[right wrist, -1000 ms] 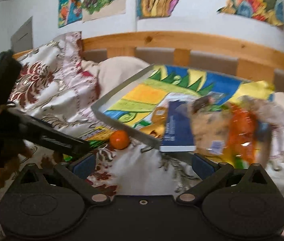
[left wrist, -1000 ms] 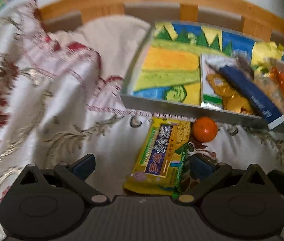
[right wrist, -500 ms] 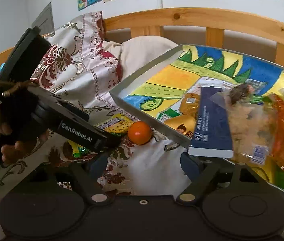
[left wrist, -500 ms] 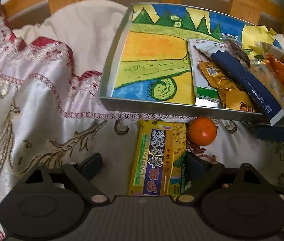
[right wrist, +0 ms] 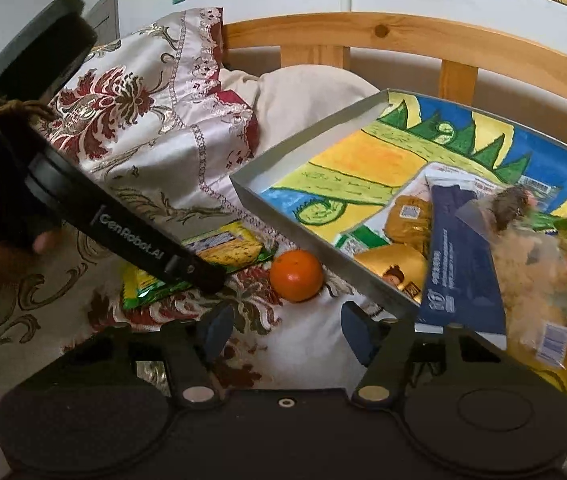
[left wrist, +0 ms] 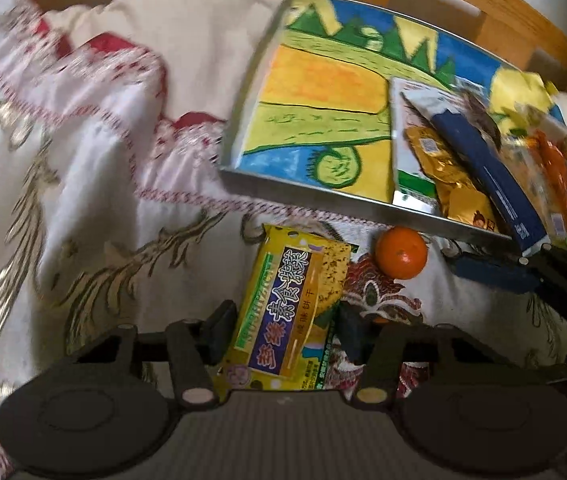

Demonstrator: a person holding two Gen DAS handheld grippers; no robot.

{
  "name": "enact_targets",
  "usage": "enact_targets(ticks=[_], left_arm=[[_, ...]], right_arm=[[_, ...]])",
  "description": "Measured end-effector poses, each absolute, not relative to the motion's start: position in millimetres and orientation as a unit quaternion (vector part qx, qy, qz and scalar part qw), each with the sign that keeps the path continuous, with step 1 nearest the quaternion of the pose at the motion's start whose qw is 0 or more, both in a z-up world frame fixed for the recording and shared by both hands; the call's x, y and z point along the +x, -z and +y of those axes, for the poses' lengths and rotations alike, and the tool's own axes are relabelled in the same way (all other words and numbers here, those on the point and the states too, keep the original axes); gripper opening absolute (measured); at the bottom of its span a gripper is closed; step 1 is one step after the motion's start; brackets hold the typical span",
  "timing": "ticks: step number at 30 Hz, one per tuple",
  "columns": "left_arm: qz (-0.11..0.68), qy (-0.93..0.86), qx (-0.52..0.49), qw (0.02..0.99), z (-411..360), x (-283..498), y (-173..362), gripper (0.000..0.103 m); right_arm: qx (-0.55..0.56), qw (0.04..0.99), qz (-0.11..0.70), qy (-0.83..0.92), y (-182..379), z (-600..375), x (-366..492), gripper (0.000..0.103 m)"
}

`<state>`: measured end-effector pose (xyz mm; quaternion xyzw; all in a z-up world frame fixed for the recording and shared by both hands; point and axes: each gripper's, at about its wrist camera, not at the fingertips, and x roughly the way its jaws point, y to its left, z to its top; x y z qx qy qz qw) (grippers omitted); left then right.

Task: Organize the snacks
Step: 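Close the right tool on the mandarin orange, then carry the yellow pack (left tool) and mandarin (right tool) over the tray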

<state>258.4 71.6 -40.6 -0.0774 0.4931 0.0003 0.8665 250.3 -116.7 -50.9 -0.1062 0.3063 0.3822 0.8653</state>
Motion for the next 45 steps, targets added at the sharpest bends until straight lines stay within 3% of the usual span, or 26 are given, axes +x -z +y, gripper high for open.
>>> enact_targets(ticks=[6, 10, 14, 17, 45], left_arm=[[0.492, -0.040, -0.105, 0.863, 76, 243, 39, 0.057], [0.482, -0.072, -0.137, 0.862, 82, 235, 39, 0.058], [0.479, -0.092, -0.156, 0.859, 85, 231, 38, 0.057], [0.477, -0.098, -0.155, 0.859, 82, 229, 38, 0.057], [0.460, 0.003, -0.232, 0.857, 41, 155, 32, 0.055]], right_arm=[[-0.072, 0.873, 0.303, -0.375, 53, -108, 261, 0.062], [-0.058, 0.876, 0.306, -0.369, 61, -100, 266, 0.051], [-0.063, 0.881, 0.298, -0.362, 65, -93, 265, 0.048], [-0.059, 0.886, 0.298, -0.351, 67, -93, 267, 0.036], [-0.123, 0.913, 0.271, -0.280, 20, -167, 175, 0.035]])
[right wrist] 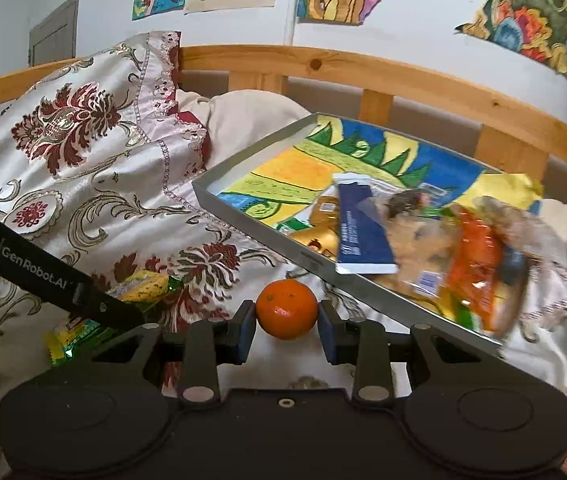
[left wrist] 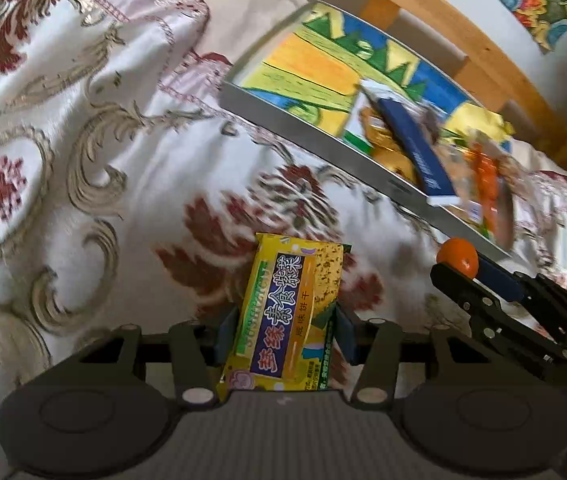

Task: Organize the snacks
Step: 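Carry the yellow pack (left tool) and mandarin (right tool) over the tray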

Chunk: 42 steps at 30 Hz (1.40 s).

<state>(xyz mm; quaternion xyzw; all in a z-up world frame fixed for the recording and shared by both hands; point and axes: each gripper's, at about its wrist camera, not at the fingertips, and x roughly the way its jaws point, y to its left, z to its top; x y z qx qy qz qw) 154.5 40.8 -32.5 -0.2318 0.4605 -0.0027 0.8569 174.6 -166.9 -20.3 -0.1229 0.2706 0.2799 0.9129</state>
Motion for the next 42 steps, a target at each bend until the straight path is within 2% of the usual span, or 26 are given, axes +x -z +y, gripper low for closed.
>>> enact_targets(ticks=[8, 15, 26, 42], left_arm=[[0.449, 0.047, -0.249, 0.857, 20, 139, 24, 0.055], [0.421, 0.049, -0.228, 0.876, 6, 149, 3, 0.055], [0.373, 0.025, -0.198, 0.906, -17, 212, -26, 0.055], [0.346, 0.029, -0.171, 0.922, -80, 317, -34, 0.055]], right_arm=[[-0.114, 0.916, 0.278, -0.266, 6, -197, 135, 0.035], [-0.088, 0.930, 0.248, -0.256, -7, -207, 133, 0.036], [-0.044, 0.958, 0.205, -0.197, -8, -225, 165, 0.036], [0.035, 0.965, 0.232, -0.118, 13, -265, 226, 0.036]])
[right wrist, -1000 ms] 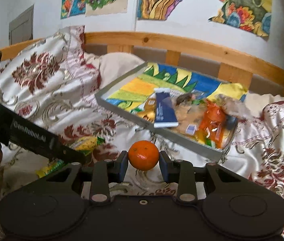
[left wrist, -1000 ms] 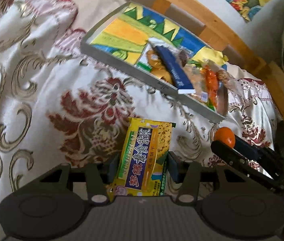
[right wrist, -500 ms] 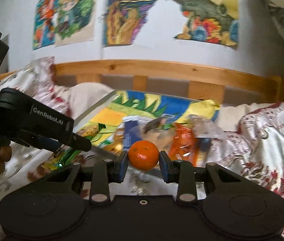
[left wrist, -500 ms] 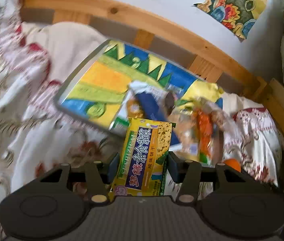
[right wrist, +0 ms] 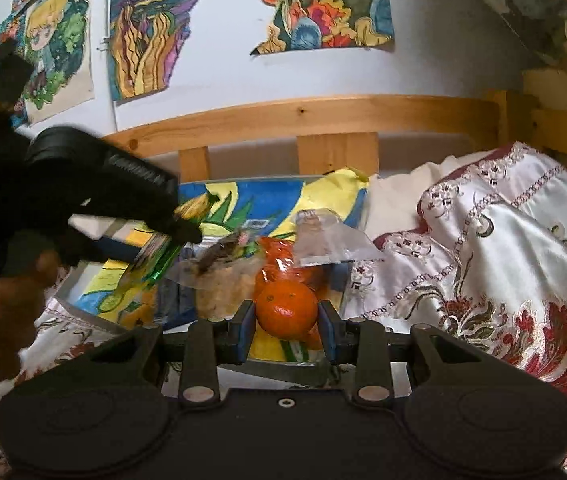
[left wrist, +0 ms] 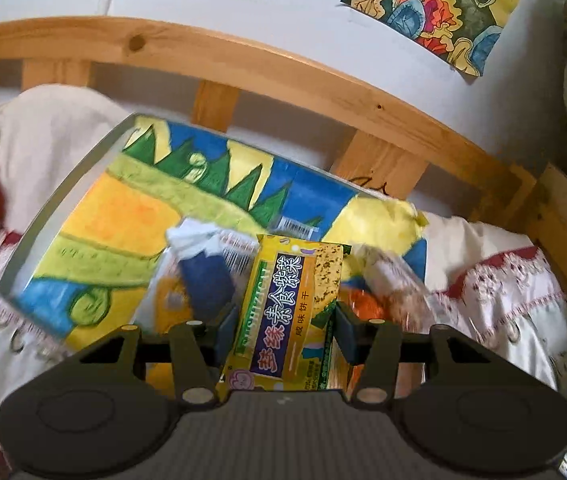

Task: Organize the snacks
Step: 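Carry the yellow pack (left tool) and mandarin (right tool) over the tray, then lower both tools into the tray and open them to release the items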

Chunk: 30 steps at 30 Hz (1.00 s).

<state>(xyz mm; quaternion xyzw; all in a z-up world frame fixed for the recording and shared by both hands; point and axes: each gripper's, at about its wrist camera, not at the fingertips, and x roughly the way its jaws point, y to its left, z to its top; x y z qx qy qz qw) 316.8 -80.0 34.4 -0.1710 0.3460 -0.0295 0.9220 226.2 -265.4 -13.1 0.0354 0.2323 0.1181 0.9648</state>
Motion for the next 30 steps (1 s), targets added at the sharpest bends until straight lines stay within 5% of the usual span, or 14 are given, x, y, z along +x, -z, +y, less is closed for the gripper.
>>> enact_targets(ticks=[30], left_arm=[[0.332, 0.024, -0.109, 0.937, -119, 331, 5, 0.056]], right_arm=[[-0.045, 0.965, 0.238, -0.102, 29, -248, 237, 0.036]])
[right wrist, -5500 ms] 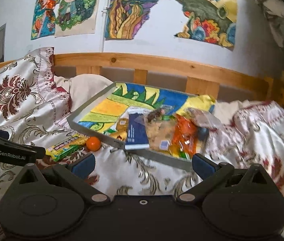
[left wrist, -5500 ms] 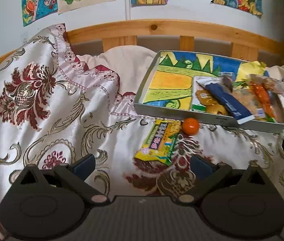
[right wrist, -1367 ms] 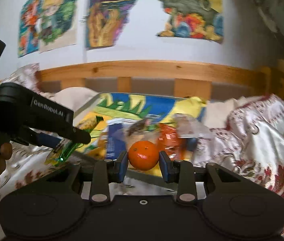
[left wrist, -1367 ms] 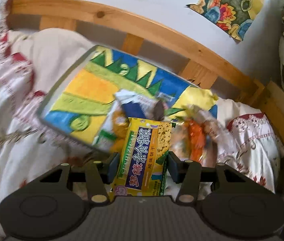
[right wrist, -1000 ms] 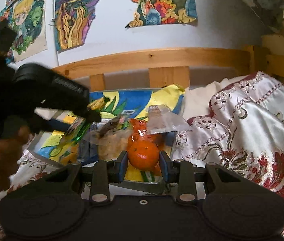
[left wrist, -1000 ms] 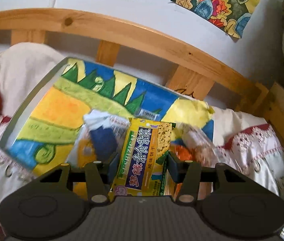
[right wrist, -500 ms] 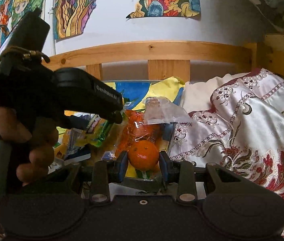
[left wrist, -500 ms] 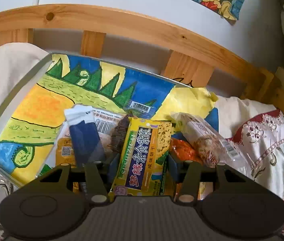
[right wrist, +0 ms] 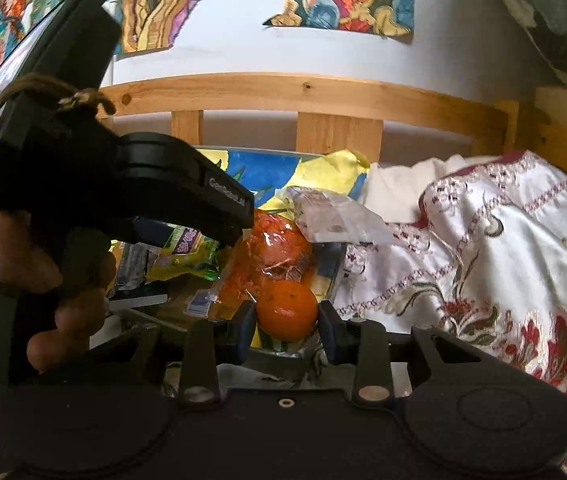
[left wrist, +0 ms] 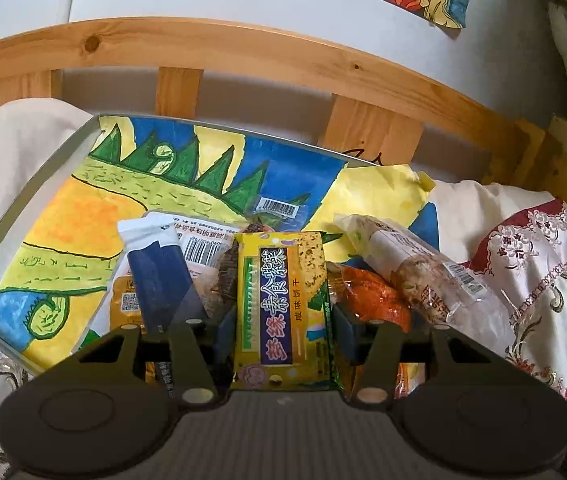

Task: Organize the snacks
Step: 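Lower both tools into the tray and open them to release the items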

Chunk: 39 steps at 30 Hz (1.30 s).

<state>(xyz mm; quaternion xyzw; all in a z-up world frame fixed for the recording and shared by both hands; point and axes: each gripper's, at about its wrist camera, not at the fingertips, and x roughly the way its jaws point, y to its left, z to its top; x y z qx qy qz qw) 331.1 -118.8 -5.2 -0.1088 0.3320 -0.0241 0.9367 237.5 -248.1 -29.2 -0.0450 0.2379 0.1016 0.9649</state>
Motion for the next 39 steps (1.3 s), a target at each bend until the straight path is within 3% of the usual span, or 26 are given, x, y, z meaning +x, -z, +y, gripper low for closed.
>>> enact_targets(ticks=[14, 19, 33, 39], left_arm=[[0.334, 0.026, -0.111, 0.936, -118, 331, 5, 0.056], [0.337, 0.026, -0.119, 0.934, -116, 331, 4, 0.057], [0.325, 0.022, -0.136, 0.936, -105, 321, -8, 0.068], [0.312, 0.013, -0.137, 0.940, -99, 316, -15, 0.079]], right_arm=[[-0.065, 0.963, 0.236, -0.111, 30, -242, 242, 0.039], [-0.060, 0.966, 0.228, -0.104, 27, -245, 240, 0.054], [-0.044, 0.974, 0.203, -0.088, 20, -249, 233, 0.068], [-0.041, 0.977, 0.194, -0.084, 17, -251, 230, 0.075]])
